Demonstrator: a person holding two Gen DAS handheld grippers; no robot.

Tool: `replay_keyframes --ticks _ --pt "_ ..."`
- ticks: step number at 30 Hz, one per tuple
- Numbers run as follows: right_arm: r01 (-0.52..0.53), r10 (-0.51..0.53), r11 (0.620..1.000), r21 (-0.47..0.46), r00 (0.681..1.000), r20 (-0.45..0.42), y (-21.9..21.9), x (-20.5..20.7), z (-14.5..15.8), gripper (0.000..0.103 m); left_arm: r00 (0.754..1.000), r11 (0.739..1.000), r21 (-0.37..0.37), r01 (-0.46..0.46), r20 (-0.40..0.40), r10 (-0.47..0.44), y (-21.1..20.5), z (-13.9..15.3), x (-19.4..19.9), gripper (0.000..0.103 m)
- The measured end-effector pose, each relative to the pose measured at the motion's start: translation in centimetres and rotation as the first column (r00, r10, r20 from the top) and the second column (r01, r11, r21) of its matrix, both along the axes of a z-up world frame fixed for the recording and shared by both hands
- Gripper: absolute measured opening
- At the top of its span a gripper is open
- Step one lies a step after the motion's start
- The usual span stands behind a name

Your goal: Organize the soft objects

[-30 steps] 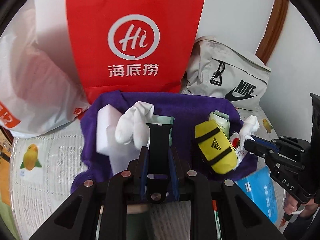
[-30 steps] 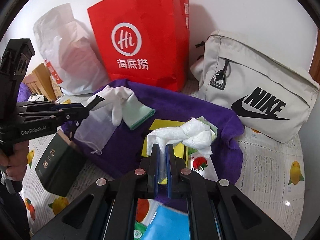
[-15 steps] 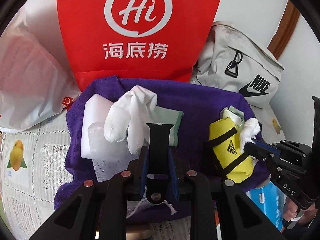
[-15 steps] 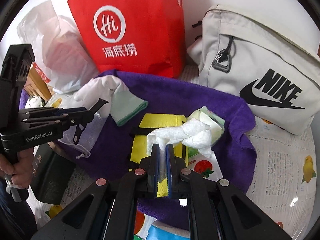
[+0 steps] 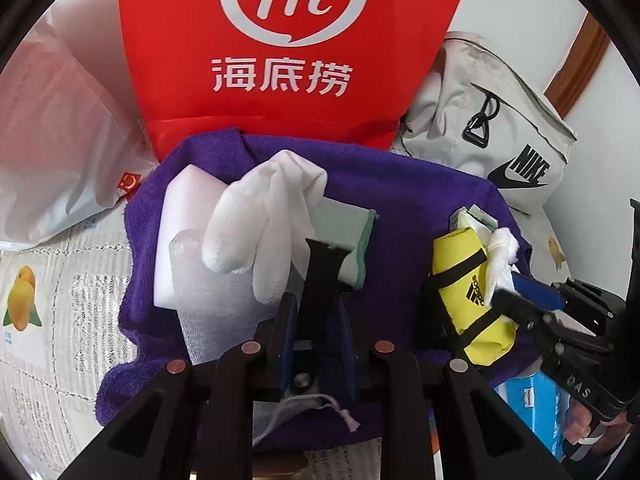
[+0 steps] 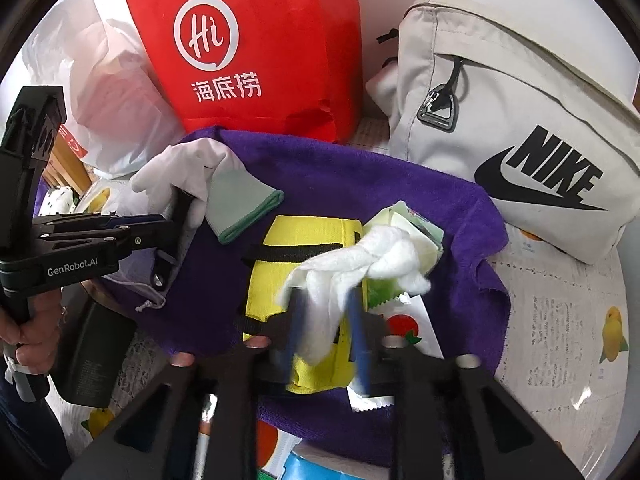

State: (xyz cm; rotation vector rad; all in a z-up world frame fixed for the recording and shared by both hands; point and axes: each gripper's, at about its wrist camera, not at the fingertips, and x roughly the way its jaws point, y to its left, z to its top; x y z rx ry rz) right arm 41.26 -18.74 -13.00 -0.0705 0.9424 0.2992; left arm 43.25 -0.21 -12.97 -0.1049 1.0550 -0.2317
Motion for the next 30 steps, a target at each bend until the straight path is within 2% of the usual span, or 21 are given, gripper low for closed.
replay_keyframes --ticks 1,4,6,13,24,27,30 --pt "0.005 -0.005 1.000 -0.012 1.000 0.019 0.0 -0.2 0.2 0.056 1.000 1.000 -0.003 0.000 0.000 0.000 -0.1 0.0 0.1 0.021" --pt "0.002 -0.001 1.000 -0.031 0.999 0.036 0.1 -0.6 0.7 0.057 1.000 1.000 -0.009 0.000 0.007 0.000 -0.2 0.3 -0.1 0.027" --pt "0.008 -0.006 0.999 -0.037 0.999 0.042 0.1 -0.8 1.1 0.057 1.000 1.000 -0.006 -0.005 0.014 0.005 -0.2 0.7 -0.2 0.036" --pt "0.024 -0.021 0.999 -0.041 0.997 0.068 -0.1 -2.9 2.9 0.057 0.998 1.000 0.005 0.005 0.060 -0.005 -0.5 3.0 -1.5 0.036" --pt "0.035 -0.034 0.999 -0.002 0.996 0.084 -0.8 -10.3 5.1 0.060 0.980 0.997 0.050 0.050 0.188 -0.059 -3.1 8.4 -5.8 0.042" --pt "0.040 -0.041 0.999 0.005 0.995 0.087 -1.1 -12.5 5.4 0.060 0.979 0.998 0.043 0.055 0.192 -0.062 -3.5 8.9 -7.5 0.045" --pt "0.057 -0.059 0.998 0.021 0.992 0.109 -1.4 -14.8 5.6 0.061 0.980 0.994 0.085 0.070 0.182 -0.085 -4.3 8.8 -9.6 0.045"
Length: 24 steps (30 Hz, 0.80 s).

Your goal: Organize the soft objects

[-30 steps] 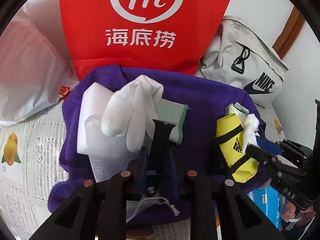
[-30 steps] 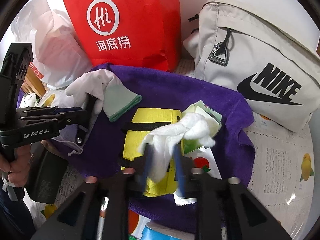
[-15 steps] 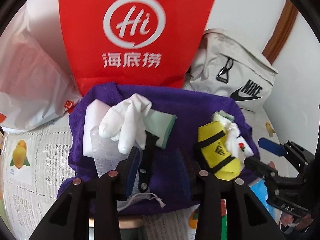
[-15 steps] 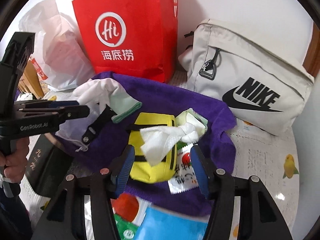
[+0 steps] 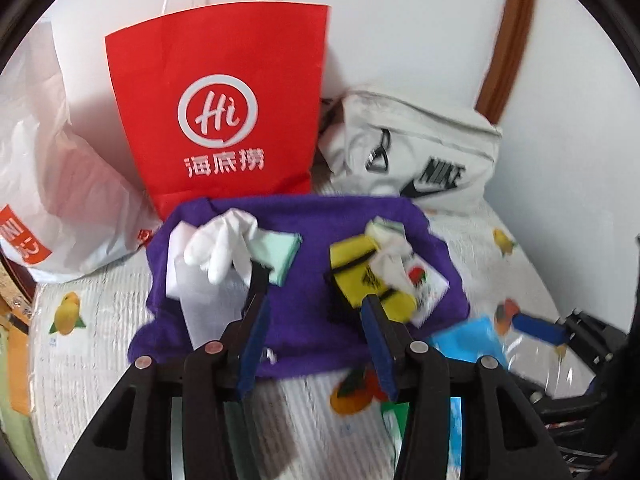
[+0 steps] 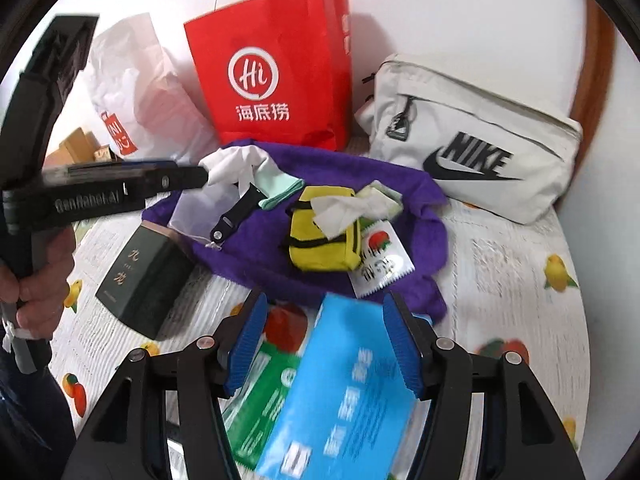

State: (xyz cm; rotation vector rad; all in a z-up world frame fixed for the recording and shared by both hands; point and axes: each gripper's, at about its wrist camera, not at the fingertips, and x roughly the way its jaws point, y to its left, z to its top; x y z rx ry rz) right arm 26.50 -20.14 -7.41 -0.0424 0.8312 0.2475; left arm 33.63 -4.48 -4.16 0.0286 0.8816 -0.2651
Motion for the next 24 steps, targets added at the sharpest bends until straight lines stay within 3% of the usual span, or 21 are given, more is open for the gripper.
replay_keyframes --ticks 11,17,24 --pt "-0.019 0.019 1.000 0.025 1.000 0.009 0.3 -6.9 -0.1 0.061 1.000 0.999 0.054 0.009 0.011 -0.009 -0.1 -0.6 -8.7 0.046" --pt "-0.007 0.006 0.999 0.048 1.000 0.012 -0.4 -9.2 -0.6 0.061 0.998 0.994 0.105 0.042 -0.042 -0.038 -0.5 -3.6 -13.6 0.049" --pt "0.024 -0.023 0.999 0.048 1.000 -0.009 -1.7 -11.2 -2.3 0.062 0.986 0.987 0.093 0.134 -0.115 -0.124 -1.8 -8.1 -16.6 0.051"
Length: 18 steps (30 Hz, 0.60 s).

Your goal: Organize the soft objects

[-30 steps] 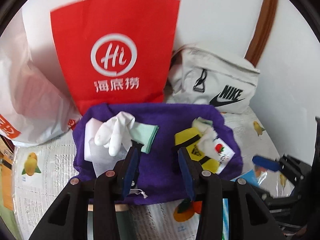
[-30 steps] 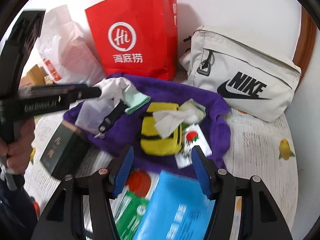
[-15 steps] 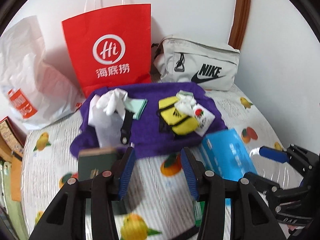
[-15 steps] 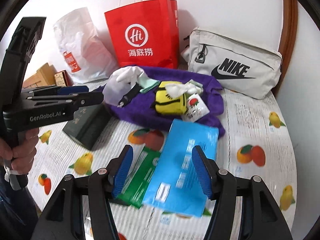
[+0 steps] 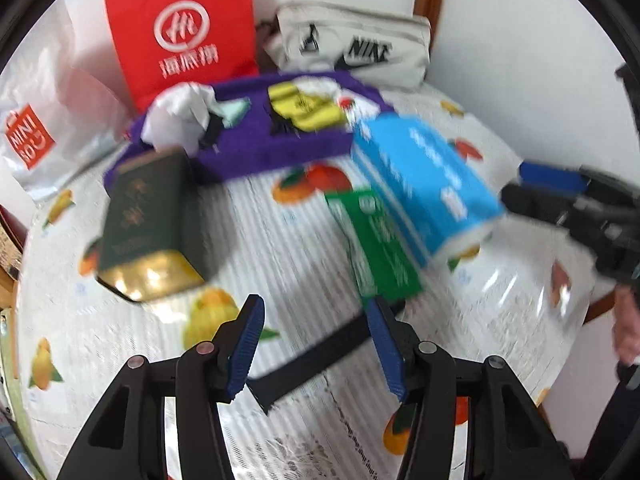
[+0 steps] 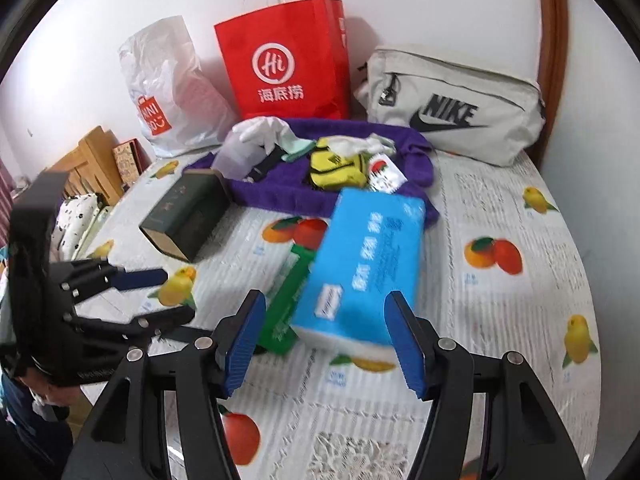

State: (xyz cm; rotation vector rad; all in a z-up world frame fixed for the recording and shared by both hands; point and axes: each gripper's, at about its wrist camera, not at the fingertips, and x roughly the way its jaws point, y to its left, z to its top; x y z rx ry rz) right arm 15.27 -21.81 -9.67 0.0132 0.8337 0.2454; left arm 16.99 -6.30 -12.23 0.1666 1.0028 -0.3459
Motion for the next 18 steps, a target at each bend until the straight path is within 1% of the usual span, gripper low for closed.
replay_keyframes --ticks 2,5,8,9,10,13,14,15,16,18 --pt "0.004 -0.004 1.000 0.004 1.000 -0.015 -0.2 -0.5 -0.7 0.062 1.000 1.000 0.005 0.017 -0.017 -0.017 -0.1 -1.3 -0.3 0.051" --pt "0.007 -0.008 1.000 -0.014 1.000 -0.025 -0.2 -1.2 -1.6 0.062 0.998 0.999 0.015 0.051 -0.028 -0.050 -0.2 -2.8 -0.8 0.051" --pt "0.018 -0.018 1.000 -0.014 0.999 -0.032 -0.4 -1.5 -2.2 0.062 0.995 0.995 0.044 0.089 -0.048 -0.086 0.1 -4.4 -0.9 0.052" --pt "0.019 -0.019 1.000 -0.009 0.999 -0.036 -0.4 -1.4 -2.4 0.062 0.994 0.993 0.039 0.107 -0.031 -0.106 0.3 -4.5 -1.0 0.054" --pt "0.018 -0.019 1.000 -0.005 0.999 -0.042 -0.4 -1.4 -2.6 0.062 0.992 0.991 0.037 0.127 -0.018 -0.126 0.3 -4.5 -1.1 0.054" --pt "0.015 -0.015 1.000 -0.005 0.998 -0.054 -0.1 -0.9 -3.0 0.062 0.987 0.986 0.044 0.159 -0.019 -0.158 -0.2 -4.5 -0.6 0.054" --pt "0.013 -0.013 1.000 -0.007 0.998 -0.055 0.0 -0.7 -3.0 0.062 0.986 0.985 0.044 0.167 -0.019 -0.166 -0.5 -4.4 -0.5 0.049" --pt "0.011 -0.011 1.000 -0.007 0.998 -0.055 0.0 -0.6 -3.1 0.062 0.983 0.982 0.038 0.183 -0.019 -0.182 -0.7 -4.3 -0.3 0.036" --pt "0.008 -0.009 1.000 -0.006 0.998 -0.056 0.1 -0.5 -3.2 0.062 0.979 0.979 0.027 0.202 -0.022 -0.201 -1.0 -4.2 -0.3 0.031" --pt "0.006 -0.006 1.000 0.000 0.998 -0.062 0.1 -0.5 -3.4 0.062 0.980 0.980 0.037 0.197 -0.021 -0.196 -1.3 -4.2 -0.5 0.029"
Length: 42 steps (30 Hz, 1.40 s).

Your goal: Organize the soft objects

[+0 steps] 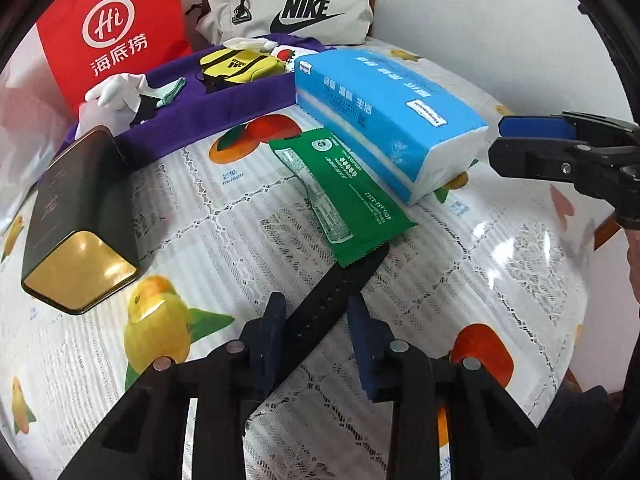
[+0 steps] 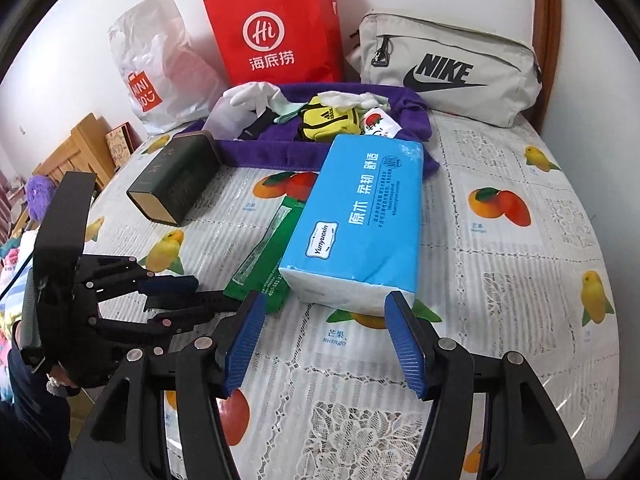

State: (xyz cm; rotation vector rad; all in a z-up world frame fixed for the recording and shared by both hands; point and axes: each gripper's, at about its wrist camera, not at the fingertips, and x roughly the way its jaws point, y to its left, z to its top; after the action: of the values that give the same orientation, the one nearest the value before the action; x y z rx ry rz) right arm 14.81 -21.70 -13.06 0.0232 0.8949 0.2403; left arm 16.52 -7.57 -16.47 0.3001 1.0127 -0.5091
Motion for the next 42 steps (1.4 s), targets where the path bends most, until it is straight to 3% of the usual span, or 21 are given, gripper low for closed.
replay_keyframes --ticks 7,9,11,13,15,21,26,28,30,34,35,42 --pt "-0.003 0.004 1.000 0.015 1.000 -0.016 -0.6 0.2 -0.7 0.062 0.999 1.000 -0.014 -0.026 -0.034 0.026 1.5 0.4 -1.1 0.025" --pt "0.001 0.000 1.000 0.024 1.000 -0.021 -0.8 0.3 -0.9 0.062 0.997 0.999 -0.040 -0.029 -0.068 0.026 1.7 0.4 -0.6 0.036" --pt "0.004 -0.003 1.000 0.031 1.000 -0.026 -1.0 0.3 -1.1 0.062 0.997 0.998 -0.048 -0.027 -0.071 0.023 1.5 0.3 -0.2 0.038" --pt "0.005 -0.004 0.999 0.032 1.000 -0.027 -1.1 0.2 -1.2 0.062 0.999 1.000 -0.010 -0.005 -0.045 0.005 0.6 0.1 0.0 0.038" --pt "0.009 -0.008 0.999 0.033 1.000 -0.029 -1.2 0.1 -1.3 0.062 0.999 1.000 0.003 0.024 -0.030 -0.024 0.0 0.1 -0.1 0.025" --pt "0.014 -0.013 0.999 0.037 0.999 -0.033 -1.6 -0.3 -1.5 0.062 0.996 0.998 -0.044 -0.043 -0.075 0.040 1.3 0.6 -0.4 0.015" --pt "0.004 -0.002 0.999 0.041 0.999 -0.035 -1.5 -0.1 -1.6 0.062 0.992 0.994 -0.067 -0.086 -0.101 0.079 2.3 0.5 -1.0 0.013" --pt "0.000 0.002 0.999 0.041 0.999 -0.035 -1.4 -0.1 -1.6 0.062 0.991 0.994 -0.065 -0.086 -0.104 0.079 2.2 0.5 -0.9 0.015" --pt "-0.007 0.008 0.999 0.045 0.999 -0.036 -1.2 -0.2 -1.7 0.062 0.990 0.993 -0.087 -0.080 -0.124 0.069 1.9 0.4 -0.6 0.028" --pt "-0.016 0.018 0.999 0.037 0.999 -0.039 -0.9 -0.3 -1.9 0.062 0.996 0.998 -0.028 -0.052 -0.074 0.050 0.4 0.3 -0.7 0.031" --pt "-0.017 0.019 0.999 0.037 0.999 -0.042 -0.9 -0.4 -1.9 0.062 0.997 0.998 -0.011 -0.056 -0.060 0.056 0.3 0.3 -0.7 0.019" --pt "-0.022 0.024 0.999 0.037 0.998 -0.050 -0.8 -0.4 -2.1 0.062 0.996 0.998 0.002 -0.064 -0.064 0.064 0.8 0.4 -1.0 0.022"
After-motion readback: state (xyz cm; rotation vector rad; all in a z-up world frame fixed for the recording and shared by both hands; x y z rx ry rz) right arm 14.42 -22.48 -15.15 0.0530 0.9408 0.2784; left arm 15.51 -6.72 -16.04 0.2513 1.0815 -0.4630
